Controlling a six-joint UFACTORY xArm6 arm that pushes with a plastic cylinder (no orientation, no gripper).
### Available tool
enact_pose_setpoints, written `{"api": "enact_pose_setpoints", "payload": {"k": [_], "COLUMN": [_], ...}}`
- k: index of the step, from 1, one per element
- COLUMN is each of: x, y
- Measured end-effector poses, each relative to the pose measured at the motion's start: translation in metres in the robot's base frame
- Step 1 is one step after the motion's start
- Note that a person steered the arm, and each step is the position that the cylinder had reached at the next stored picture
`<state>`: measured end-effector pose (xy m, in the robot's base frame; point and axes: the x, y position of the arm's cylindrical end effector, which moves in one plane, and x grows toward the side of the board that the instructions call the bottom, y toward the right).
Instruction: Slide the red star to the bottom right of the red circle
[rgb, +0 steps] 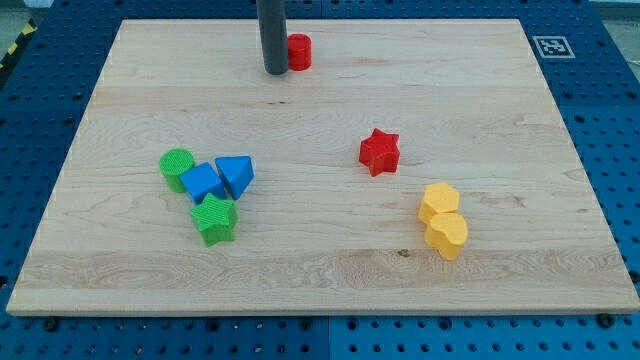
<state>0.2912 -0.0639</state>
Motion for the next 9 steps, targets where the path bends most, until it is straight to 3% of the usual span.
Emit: {"api": "enact_pose_setpoints", "payload": {"k": [2, 3, 4, 5, 6, 7, 8, 9], "x": [-0.052, -0.052, 0.001, 0.038, 0.045, 0.116, 0.190, 0.209], "y": [0.037, 0.040, 0.039, 0.089, 0.167, 0.212, 0.225, 0.226]}}
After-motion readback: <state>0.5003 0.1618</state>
